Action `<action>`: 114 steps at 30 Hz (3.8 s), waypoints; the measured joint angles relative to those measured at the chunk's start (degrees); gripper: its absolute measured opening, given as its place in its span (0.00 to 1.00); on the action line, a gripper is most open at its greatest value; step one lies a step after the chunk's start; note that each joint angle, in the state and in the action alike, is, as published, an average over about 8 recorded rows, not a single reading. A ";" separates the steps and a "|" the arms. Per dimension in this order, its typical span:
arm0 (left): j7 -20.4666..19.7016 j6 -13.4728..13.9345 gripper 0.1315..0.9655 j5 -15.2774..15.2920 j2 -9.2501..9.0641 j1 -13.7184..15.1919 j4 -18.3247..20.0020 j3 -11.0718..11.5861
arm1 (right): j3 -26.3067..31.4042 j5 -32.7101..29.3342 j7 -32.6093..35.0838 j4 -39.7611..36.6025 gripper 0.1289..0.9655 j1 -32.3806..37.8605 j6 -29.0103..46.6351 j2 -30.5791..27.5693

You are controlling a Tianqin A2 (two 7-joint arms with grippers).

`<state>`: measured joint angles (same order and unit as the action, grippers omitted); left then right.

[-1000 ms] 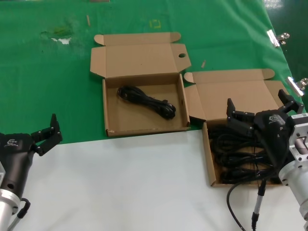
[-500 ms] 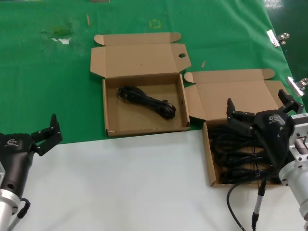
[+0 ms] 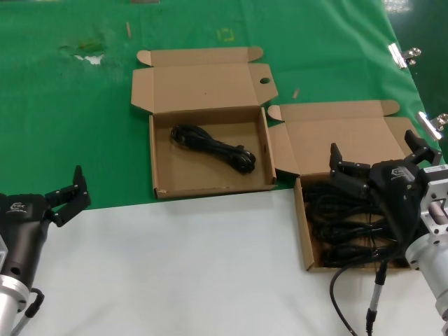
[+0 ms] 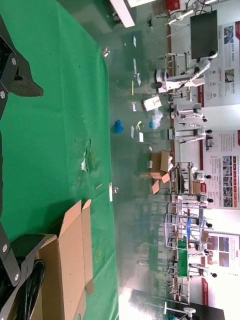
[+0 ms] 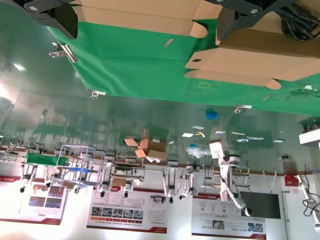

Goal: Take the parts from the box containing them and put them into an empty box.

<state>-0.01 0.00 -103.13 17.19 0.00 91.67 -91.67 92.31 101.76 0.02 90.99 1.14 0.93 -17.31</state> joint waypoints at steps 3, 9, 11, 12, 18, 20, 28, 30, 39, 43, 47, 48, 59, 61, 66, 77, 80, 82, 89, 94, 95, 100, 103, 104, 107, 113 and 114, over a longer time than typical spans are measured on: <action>0.00 0.00 1.00 0.00 0.00 0.00 0.00 0.00 | 0.00 0.00 0.00 0.00 1.00 0.00 0.00 0.00; 0.00 0.00 1.00 0.00 0.00 0.00 0.00 0.00 | 0.00 0.00 0.00 0.00 1.00 0.00 0.00 0.00; 0.00 0.00 1.00 0.00 0.00 0.00 0.00 0.00 | 0.00 0.00 0.00 0.00 1.00 0.00 0.00 0.00; 0.00 0.00 1.00 0.00 0.00 0.00 0.00 0.00 | 0.00 0.00 0.00 0.00 1.00 0.00 0.00 0.00; 0.01 0.00 1.00 0.00 0.00 0.00 0.00 0.00 | 0.00 0.00 0.00 0.00 1.00 0.00 0.00 0.00; 0.02 0.00 1.00 0.00 0.00 0.00 0.00 0.00 | 0.00 0.00 0.00 0.00 1.00 0.00 0.00 0.00; 0.03 0.00 1.00 0.00 0.00 0.00 0.00 0.00 | 0.00 0.00 0.00 0.00 1.00 0.00 0.00 0.00; 0.02 0.00 1.00 0.00 0.00 0.00 0.00 0.00 | 0.00 0.00 0.00 0.00 1.00 0.00 0.00 0.00; 0.01 0.00 1.00 0.00 0.00 0.00 0.00 0.00 | 0.00 0.00 0.00 0.00 1.00 0.00 0.00 0.00; 0.01 0.00 1.00 0.00 0.00 0.00 0.00 0.00 | 0.00 0.00 0.00 0.00 1.00 0.00 0.00 0.00; 0.01 0.00 1.00 0.00 0.00 0.00 0.00 0.00 | 0.00 0.00 0.00 0.00 1.00 0.00 0.00 0.00; 0.01 0.00 1.00 0.00 0.00 0.00 0.00 0.00 | 0.00 0.00 0.00 0.00 1.00 0.00 0.00 0.00; 0.01 0.00 1.00 0.00 0.00 0.00 0.00 0.00 | 0.00 0.00 0.00 0.00 1.00 0.00 0.00 0.00; 0.01 0.00 1.00 0.00 0.00 0.00 0.00 0.00 | 0.00 0.00 0.00 0.00 1.00 0.00 0.00 0.00; 0.01 0.00 1.00 0.00 0.00 0.00 0.00 0.00 | 0.00 0.00 0.00 0.00 1.00 0.00 0.00 0.00; 0.01 0.00 1.00 0.00 0.00 0.00 0.00 0.00 | 0.00 0.00 0.00 0.00 1.00 0.00 0.00 0.00; 0.01 0.00 1.00 0.00 0.00 0.00 0.00 0.00 | 0.00 0.00 0.00 0.00 1.00 0.00 0.00 0.00; 0.01 0.00 1.00 0.00 0.00 0.00 0.00 0.00 | 0.00 0.00 0.00 0.00 1.00 0.00 0.00 0.00; 0.01 0.00 1.00 0.00 0.00 0.00 0.00 0.00 | 0.00 0.00 0.00 0.00 1.00 0.00 0.00 0.00; 0.01 0.00 1.00 0.00 0.00 0.00 0.00 0.00 | 0.00 0.00 0.00 0.00 1.00 0.00 0.00 0.00; 0.01 0.00 1.00 0.00 0.00 0.00 0.00 0.00 | 0.00 0.00 0.00 0.00 1.00 0.00 0.00 0.00; 0.01 0.00 1.00 0.00 0.00 0.00 0.00 0.00 | 0.00 0.00 0.00 0.00 1.00 0.00 0.00 0.00; 0.01 0.00 1.00 0.00 0.00 0.00 0.00 0.00 | 0.00 0.00 0.00 0.00 1.00 0.00 0.00 0.00; 0.01 0.00 1.00 0.00 0.00 0.00 0.00 0.00 | 0.00 0.00 0.00 0.00 1.00 0.00 0.00 0.00; 0.01 0.00 1.00 0.00 0.00 0.00 0.00 0.00 | 0.00 0.00 0.00 0.00 1.00 0.00 0.00 0.00; 0.01 0.00 1.00 0.00 0.00 0.00 0.00 0.00 | 0.00 0.00 0.00 0.00 1.00 0.00 0.00 0.00; 0.01 0.00 1.00 0.00 0.00 0.00 0.00 0.00 | 0.00 0.00 0.00 0.00 1.00 0.00 0.00 0.00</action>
<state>0.00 0.00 -103.13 17.19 0.00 91.67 -91.67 92.31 101.76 0.02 90.99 1.14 0.93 -17.31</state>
